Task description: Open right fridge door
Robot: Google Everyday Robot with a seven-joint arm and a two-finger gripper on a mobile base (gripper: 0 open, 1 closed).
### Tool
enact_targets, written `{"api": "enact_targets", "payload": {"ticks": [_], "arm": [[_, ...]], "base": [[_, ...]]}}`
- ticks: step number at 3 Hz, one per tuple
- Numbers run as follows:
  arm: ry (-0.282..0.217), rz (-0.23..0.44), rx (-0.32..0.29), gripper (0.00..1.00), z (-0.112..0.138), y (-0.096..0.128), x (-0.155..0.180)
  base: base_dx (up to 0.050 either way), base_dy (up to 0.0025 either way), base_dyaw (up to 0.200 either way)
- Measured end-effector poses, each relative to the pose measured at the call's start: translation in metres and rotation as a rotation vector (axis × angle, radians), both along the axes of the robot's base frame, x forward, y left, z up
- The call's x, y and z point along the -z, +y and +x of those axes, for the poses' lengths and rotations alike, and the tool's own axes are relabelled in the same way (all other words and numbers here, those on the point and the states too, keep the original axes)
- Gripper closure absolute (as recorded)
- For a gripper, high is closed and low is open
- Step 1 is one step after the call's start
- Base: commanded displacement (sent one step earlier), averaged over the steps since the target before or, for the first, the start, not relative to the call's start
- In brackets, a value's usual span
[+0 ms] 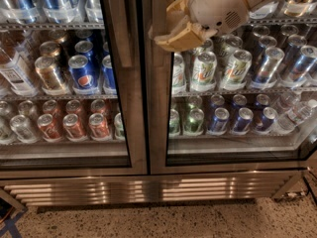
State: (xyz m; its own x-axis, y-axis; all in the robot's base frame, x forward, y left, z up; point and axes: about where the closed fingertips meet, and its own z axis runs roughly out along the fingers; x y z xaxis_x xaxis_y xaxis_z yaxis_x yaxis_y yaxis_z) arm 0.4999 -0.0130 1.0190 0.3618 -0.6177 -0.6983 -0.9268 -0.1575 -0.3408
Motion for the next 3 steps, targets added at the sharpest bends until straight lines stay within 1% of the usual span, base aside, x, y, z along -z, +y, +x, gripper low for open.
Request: {"api": "enact_targets", "payload": {"ticks": [1,2,3], "arm": [[0.000,0.000,0.000,1.00,0.0000,0.0000,0.0000],[-0.044,-0.024,0.072,1.00,-0.0001,0.0051,0.0029],[-0.057,-0.038,0.105,1.00,0.0028,0.0031,0.0023]], "base": [[0.000,0.00000,0.000],[0.000,0.00000,0.000],[0.000,0.00000,0.000]]}}
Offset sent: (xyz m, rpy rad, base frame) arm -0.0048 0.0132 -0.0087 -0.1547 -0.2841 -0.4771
